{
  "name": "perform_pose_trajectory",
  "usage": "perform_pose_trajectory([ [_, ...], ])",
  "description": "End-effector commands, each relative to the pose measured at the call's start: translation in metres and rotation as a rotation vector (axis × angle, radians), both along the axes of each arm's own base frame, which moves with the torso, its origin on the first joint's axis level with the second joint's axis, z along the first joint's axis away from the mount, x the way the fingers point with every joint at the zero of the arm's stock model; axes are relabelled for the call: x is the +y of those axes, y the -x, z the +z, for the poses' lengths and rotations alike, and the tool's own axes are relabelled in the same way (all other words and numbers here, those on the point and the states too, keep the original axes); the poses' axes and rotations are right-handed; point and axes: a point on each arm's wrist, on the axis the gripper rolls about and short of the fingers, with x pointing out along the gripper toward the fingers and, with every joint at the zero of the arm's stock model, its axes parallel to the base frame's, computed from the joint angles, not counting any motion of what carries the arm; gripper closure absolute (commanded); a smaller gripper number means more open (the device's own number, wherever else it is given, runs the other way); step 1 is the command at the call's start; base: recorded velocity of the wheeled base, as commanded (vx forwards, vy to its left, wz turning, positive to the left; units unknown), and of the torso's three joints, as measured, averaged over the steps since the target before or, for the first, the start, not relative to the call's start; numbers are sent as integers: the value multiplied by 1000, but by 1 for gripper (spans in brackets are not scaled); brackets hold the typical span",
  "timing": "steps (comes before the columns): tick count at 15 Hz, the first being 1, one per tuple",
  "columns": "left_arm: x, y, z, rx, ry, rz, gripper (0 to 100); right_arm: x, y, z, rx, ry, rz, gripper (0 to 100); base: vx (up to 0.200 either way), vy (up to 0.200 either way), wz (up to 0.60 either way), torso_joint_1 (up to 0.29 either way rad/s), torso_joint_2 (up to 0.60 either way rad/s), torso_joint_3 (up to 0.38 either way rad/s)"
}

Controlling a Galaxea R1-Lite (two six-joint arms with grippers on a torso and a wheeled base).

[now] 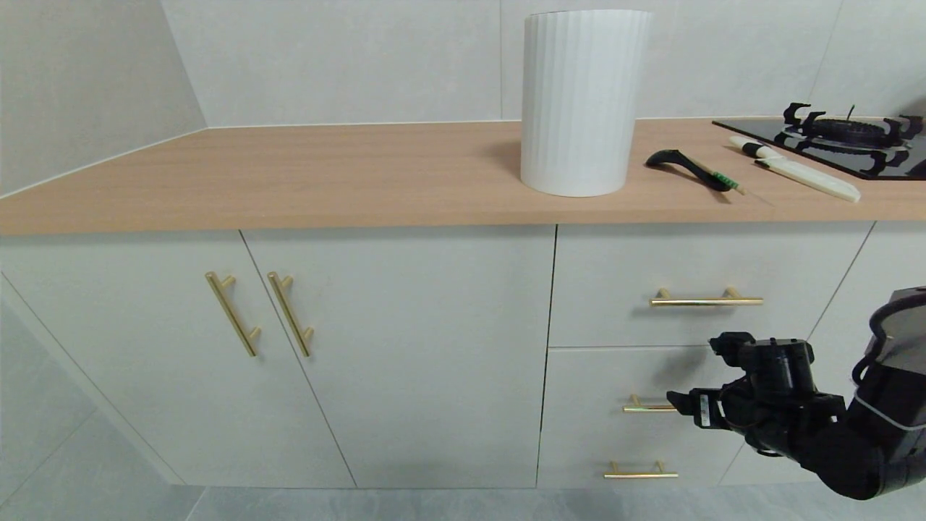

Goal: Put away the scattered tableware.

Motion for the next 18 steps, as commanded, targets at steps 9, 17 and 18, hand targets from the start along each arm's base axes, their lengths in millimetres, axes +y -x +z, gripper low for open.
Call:
perform_pose_trajectory([
  [9,0,0,0,2,0,0,0,2,-15,-38,-78,-5,-41,0,0,0,0,0,0,0],
  [17,0,0,0,0,0,0,0,2,-15,-49,-55,12,-51,0,0,0,0,0,0,0],
  [18,0,0,0,2,0,0,0,2,-14,-49,-52,13,-51,0,0,0,0,0,0,0],
])
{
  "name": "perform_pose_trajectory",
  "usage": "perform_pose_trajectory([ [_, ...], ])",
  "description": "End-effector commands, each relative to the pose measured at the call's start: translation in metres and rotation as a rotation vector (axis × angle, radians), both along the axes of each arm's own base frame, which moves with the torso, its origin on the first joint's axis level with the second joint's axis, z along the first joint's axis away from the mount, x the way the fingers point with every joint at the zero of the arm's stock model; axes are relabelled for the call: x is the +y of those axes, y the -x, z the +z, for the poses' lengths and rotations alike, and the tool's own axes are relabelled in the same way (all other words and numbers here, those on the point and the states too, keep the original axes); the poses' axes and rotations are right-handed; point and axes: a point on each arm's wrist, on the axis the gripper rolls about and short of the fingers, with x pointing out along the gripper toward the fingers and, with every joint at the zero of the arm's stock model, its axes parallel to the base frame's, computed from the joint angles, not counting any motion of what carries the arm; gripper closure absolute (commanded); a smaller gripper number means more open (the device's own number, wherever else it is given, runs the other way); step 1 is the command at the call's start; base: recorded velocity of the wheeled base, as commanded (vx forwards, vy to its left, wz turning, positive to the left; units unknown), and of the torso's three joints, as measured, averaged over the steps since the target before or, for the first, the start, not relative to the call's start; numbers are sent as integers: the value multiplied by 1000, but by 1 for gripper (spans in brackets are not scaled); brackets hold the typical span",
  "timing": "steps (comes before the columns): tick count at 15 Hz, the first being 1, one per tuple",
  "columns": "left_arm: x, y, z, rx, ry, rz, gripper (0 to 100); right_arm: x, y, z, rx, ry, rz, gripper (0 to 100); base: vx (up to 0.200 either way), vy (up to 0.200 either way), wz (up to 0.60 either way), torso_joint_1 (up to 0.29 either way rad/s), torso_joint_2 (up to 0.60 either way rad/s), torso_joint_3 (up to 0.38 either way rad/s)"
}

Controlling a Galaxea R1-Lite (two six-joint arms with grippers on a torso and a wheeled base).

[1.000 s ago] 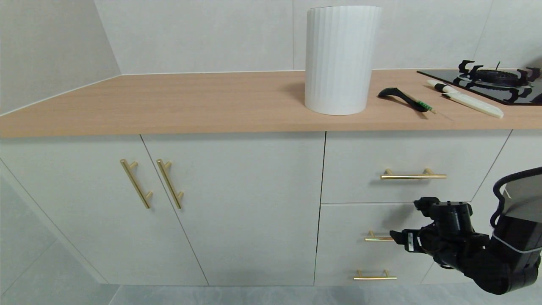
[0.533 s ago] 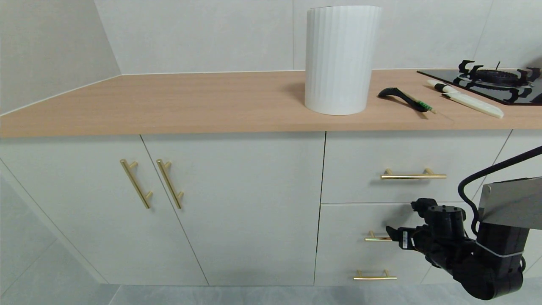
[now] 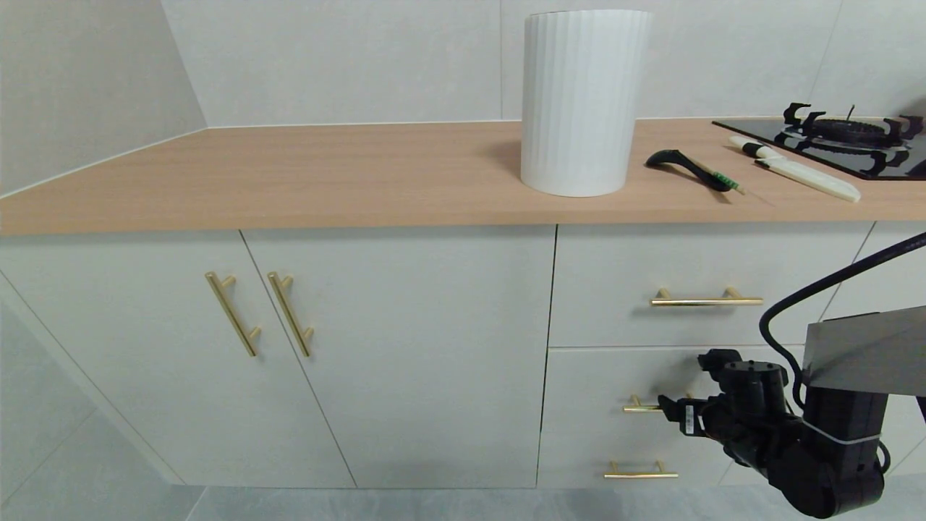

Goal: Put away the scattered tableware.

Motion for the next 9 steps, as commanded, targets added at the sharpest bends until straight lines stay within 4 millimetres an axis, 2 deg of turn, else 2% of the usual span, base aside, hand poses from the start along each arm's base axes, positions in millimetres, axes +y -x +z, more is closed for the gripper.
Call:
perform_pose_trajectory([
  [1,0,0,0,-1,0,0,0,0,2,-2,13,3,1,0,0,0,0,0,0,0],
  [6,0,0,0,-1,0,0,0,-3,11,3,28,11,3,0,0,0,0,0,0,0],
  [8,0,0,0,-1,0,0,0,-4,19,15,22,14,17,0,0,0,0,0,0,0],
  [9,0,0,0,-1,0,0,0,-5,27,29,24,5,31,0,0,0,0,0,0,0],
])
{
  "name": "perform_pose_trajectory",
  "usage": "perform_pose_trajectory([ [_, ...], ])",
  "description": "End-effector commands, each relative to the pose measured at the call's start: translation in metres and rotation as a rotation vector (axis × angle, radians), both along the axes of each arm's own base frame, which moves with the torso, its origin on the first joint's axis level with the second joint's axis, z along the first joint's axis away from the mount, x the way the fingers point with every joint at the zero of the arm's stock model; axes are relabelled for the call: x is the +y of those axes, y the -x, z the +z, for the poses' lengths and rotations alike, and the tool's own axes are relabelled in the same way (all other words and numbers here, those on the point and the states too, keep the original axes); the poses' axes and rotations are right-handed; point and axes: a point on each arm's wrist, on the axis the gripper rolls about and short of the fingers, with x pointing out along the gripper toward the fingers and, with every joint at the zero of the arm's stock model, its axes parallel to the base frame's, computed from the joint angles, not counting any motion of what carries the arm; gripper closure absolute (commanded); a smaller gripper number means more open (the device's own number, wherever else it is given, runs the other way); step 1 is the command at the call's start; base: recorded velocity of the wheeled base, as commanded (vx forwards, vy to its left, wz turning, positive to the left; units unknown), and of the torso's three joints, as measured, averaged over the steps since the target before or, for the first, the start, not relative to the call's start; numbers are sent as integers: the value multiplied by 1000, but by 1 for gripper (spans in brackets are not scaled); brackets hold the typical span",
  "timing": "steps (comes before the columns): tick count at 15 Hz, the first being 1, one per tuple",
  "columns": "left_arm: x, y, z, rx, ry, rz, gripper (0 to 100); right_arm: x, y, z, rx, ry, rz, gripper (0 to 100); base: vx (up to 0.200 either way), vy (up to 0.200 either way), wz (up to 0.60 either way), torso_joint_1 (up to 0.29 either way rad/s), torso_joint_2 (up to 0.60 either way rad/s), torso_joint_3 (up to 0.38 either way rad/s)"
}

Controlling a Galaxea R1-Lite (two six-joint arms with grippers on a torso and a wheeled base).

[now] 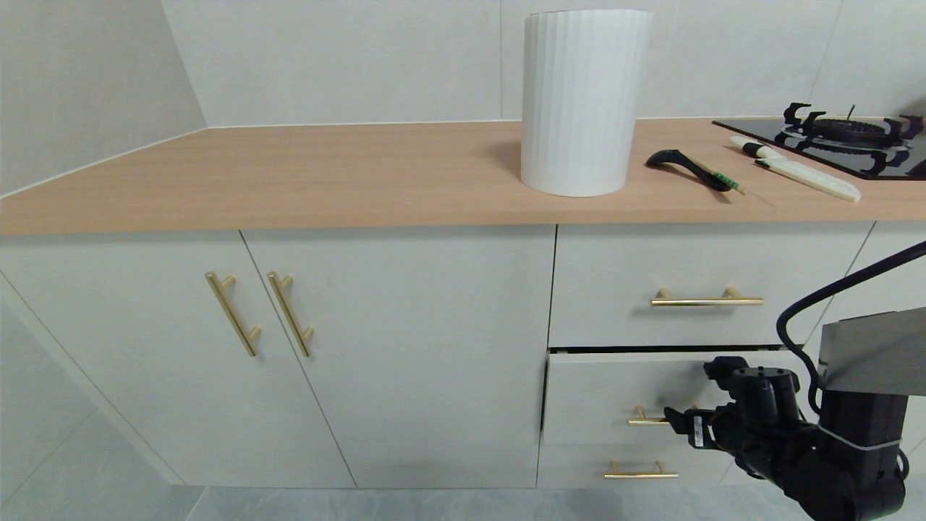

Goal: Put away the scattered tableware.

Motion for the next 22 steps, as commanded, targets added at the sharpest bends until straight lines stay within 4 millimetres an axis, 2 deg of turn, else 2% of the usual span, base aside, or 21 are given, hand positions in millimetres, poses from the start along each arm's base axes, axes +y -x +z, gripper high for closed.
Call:
perform_pose_trajectory([
  [1,0,0,0,3,0,0,0,-1,17,40,-18,-26,37,0,0,0,0,0,0,0],
  [5,0,0,0,1,0,0,0,-7,58,129,-17,-53,75,0,0,0,0,0,0,0],
  [6,0,0,0,3,0,0,0,-7,59,130,-18,-54,74,0,0,0,0,0,0,0],
  [7,0,0,0,3,0,0,0,-10,77,175,-47,-58,78,0,0,0,0,0,0,0],
  [9,0,0,0,1,0,0,0,-10,84,205,-3,-81,118,0,0,0,0,0,0,0],
  [10,0,0,0,3,0,0,0,-9,81,210,12,-96,138,0,0,0,0,0,0,0],
  [11,0,0,0,3,0,0,0,-7,72,211,18,-103,151,0,0,0,0,0,0,0],
  [13,0,0,0,1,0,0,0,-2,39,207,39,-100,153,0,0,0,0,0,0,0],
  [15,0,0,0,3,0,0,0,7,16,197,71,-84,171,0,0,0,0,0,0,0],
  [18,0,0,0,1,0,0,0,15,3,176,136,-74,184,0,0,0,0,0,0,0],
  [19,0,0,0,3,0,0,0,24,-3,164,156,-65,206,0,0,0,0,0,0,0],
  [22,0,0,0,3,0,0,0,31,-23,138,128,-5,138,0,0,0,0,0,0,0],
])
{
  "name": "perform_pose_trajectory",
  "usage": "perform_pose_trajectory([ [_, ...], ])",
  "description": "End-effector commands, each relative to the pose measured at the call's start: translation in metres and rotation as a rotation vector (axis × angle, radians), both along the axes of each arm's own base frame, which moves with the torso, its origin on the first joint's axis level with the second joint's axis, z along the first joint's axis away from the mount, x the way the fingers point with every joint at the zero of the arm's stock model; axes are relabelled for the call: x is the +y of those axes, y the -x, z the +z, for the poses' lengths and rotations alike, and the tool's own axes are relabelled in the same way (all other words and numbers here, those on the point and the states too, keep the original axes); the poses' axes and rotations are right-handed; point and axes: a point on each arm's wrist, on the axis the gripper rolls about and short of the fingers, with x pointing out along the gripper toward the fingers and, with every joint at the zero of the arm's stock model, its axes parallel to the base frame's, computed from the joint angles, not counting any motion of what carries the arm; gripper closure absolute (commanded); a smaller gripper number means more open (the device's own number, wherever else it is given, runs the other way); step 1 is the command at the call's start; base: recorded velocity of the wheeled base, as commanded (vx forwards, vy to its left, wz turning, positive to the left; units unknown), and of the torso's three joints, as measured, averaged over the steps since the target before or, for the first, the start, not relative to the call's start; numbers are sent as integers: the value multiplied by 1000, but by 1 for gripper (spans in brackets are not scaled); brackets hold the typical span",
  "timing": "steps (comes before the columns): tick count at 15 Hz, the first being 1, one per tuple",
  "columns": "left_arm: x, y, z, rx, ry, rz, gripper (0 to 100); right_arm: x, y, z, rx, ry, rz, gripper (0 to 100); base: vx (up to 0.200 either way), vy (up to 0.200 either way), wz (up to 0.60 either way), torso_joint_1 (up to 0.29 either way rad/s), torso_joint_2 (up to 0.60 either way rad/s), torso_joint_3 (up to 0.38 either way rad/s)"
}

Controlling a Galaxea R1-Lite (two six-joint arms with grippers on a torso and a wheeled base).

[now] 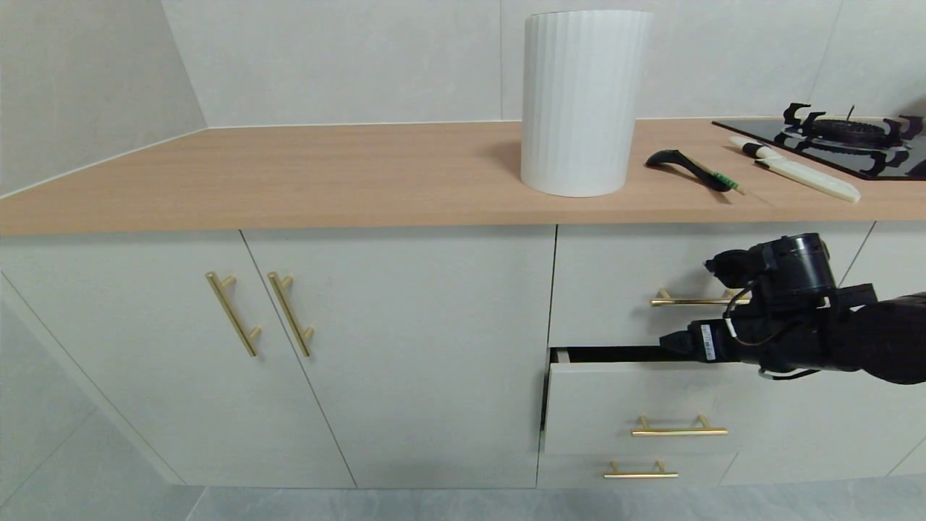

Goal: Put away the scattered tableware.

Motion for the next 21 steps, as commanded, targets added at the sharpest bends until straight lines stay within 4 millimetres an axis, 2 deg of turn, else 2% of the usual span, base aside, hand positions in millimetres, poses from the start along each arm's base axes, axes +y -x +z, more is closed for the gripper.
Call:
perform_pose_trajectory([
  [1,0,0,0,0,1,0,0,6,-15,-32,49,27,-13,0,0,0,0,0,0,0],
  [4,0,0,0,0,1,0,0,8,-24,-46,40,33,-25,0,0,0,0,0,0,0],
  [8,0,0,0,0,1,0,0,9,-28,-52,30,35,-30,0,0,0,0,0,0,0],
  [12,0,0,0,0,1,0,0,9,-27,-52,31,36,-29,0,0,0,0,0,0,0],
  [21,0,0,0,1,1,0,0,5,-11,-46,41,75,3,0,0,0,0,0,0,0],
])
